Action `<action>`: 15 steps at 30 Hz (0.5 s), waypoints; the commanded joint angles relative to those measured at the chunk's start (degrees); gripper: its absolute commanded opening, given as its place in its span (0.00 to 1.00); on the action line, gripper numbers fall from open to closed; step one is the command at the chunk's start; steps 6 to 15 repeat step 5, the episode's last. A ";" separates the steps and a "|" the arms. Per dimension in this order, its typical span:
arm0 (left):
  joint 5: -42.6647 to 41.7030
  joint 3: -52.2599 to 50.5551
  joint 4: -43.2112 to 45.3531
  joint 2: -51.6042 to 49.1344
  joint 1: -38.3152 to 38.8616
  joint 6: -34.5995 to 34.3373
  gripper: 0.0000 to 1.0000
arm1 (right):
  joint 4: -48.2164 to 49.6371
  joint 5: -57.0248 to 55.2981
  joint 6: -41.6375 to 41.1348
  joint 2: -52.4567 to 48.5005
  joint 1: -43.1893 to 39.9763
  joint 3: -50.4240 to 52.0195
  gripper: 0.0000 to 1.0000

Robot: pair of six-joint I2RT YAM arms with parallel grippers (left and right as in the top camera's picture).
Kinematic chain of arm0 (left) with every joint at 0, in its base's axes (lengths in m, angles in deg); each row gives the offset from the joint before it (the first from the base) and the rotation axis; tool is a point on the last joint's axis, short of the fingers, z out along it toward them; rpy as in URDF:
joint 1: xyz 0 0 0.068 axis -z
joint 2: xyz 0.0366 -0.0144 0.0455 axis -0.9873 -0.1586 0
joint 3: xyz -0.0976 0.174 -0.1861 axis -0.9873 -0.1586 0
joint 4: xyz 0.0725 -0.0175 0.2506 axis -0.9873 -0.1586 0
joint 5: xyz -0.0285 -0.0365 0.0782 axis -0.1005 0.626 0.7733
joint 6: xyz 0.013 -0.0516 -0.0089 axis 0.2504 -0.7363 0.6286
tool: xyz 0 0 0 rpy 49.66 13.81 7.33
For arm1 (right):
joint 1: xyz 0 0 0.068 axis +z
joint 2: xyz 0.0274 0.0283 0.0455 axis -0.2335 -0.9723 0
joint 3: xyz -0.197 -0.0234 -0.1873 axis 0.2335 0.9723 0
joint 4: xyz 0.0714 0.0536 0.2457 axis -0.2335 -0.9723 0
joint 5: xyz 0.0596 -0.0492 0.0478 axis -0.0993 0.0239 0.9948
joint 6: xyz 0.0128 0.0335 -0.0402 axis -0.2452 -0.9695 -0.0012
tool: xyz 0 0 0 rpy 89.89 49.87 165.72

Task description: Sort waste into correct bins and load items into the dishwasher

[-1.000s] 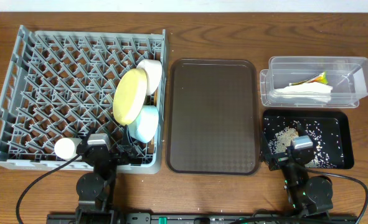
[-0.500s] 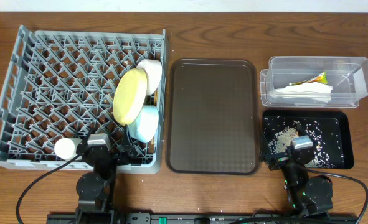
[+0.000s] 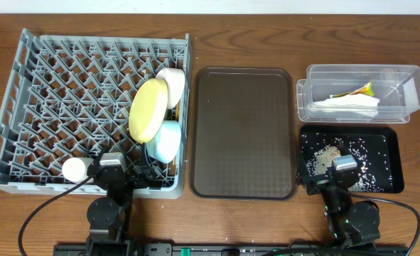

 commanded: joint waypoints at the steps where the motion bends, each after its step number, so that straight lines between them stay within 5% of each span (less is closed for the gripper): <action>1: 0.72 -0.85 -2.67 -0.11 -0.24 0.94 0.95 | -0.07 0.44 -0.98 0.39 -1.20 0.20 0.99; 15: 0.74 -0.85 -2.67 -0.11 -0.22 0.94 0.95 | -0.07 0.44 -0.98 0.39 -1.20 0.20 0.99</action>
